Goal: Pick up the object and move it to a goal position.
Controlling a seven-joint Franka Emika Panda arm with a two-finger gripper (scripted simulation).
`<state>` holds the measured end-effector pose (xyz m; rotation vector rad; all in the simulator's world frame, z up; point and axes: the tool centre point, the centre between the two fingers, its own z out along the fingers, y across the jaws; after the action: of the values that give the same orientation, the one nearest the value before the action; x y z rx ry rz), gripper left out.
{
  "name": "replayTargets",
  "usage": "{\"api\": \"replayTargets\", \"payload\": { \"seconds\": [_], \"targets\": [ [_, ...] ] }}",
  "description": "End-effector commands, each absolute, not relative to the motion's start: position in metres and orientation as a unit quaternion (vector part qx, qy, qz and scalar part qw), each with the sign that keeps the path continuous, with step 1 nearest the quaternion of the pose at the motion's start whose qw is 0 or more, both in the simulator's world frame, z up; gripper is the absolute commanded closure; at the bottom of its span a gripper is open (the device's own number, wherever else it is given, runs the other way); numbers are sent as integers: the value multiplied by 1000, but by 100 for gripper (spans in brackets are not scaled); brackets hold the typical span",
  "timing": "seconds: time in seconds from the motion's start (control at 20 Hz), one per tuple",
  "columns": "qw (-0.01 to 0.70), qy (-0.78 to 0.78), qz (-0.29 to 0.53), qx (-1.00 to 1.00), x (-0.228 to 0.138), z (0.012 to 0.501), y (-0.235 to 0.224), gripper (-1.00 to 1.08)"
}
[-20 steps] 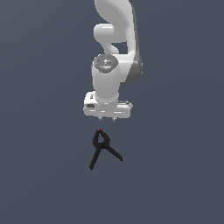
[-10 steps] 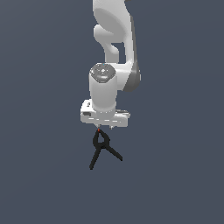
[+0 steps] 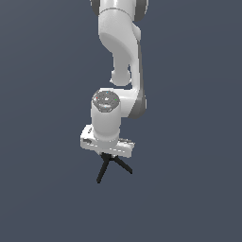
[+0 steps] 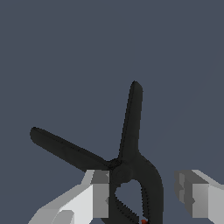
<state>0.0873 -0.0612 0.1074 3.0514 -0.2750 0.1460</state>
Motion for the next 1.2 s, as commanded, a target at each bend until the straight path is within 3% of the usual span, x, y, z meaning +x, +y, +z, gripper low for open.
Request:
{"api": "replayTargets", "payload": {
  "seconds": [0.0,0.5,1.15],
  "targets": [
    [43,-98,60,992,103,96,-68,-20],
    [61,-118,95,987,143,61,-87,-20],
    [65,-122,104,985,153,48,-92,-20]
  ]
}}
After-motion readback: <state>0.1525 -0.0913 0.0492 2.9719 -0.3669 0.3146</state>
